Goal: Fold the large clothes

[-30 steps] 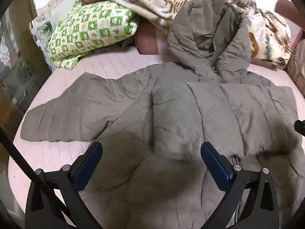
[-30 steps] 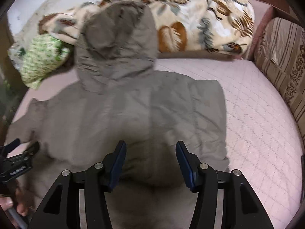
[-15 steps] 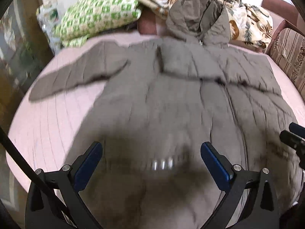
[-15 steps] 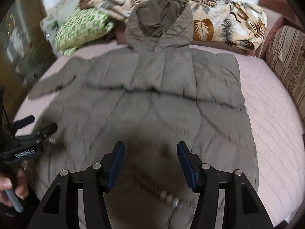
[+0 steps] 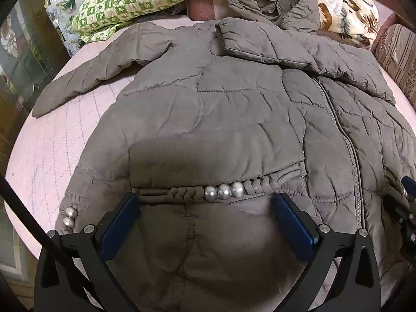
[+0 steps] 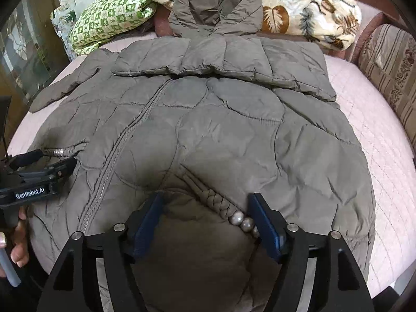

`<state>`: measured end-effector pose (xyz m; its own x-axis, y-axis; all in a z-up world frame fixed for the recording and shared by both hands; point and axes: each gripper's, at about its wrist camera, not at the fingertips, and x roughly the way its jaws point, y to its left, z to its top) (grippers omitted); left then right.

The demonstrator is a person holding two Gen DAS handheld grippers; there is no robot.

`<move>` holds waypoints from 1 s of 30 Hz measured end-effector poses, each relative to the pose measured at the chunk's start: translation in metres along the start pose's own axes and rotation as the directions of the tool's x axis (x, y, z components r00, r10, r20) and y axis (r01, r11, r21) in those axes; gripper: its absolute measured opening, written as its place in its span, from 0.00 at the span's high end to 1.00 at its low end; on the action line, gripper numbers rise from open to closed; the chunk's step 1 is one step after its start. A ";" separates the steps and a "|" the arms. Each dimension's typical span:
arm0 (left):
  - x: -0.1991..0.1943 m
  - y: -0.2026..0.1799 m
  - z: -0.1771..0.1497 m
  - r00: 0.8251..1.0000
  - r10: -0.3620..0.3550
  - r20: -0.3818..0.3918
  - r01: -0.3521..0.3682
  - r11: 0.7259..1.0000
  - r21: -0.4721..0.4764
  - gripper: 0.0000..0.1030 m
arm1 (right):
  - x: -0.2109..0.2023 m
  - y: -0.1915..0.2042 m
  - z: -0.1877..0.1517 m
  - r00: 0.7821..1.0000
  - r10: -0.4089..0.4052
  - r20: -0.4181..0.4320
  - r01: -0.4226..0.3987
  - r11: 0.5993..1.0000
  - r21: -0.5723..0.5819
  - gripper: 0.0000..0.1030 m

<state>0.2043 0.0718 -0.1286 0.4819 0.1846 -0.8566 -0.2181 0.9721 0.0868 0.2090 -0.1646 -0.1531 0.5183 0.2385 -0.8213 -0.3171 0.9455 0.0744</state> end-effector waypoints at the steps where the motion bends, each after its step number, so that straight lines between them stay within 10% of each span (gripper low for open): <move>1: 0.000 -0.001 -0.002 1.000 0.003 0.011 -0.003 1.000 -0.001 0.00 | 0.000 0.004 -0.003 1.000 -0.017 0.010 0.017 1.000 -0.010 0.25; 30: -0.005 0.001 -0.018 0.994 -0.003 0.108 0.003 1.000 0.000 0.00 | 0.001 0.015 -0.019 0.996 0.027 0.083 -0.023 0.999 -0.044 0.01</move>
<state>0.1867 0.0689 -0.1333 0.5710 0.1959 -0.7972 -0.2162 0.9727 0.0842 0.1899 -0.1541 -0.1640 0.5733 0.2815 -0.7694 -0.3641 0.9288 0.0685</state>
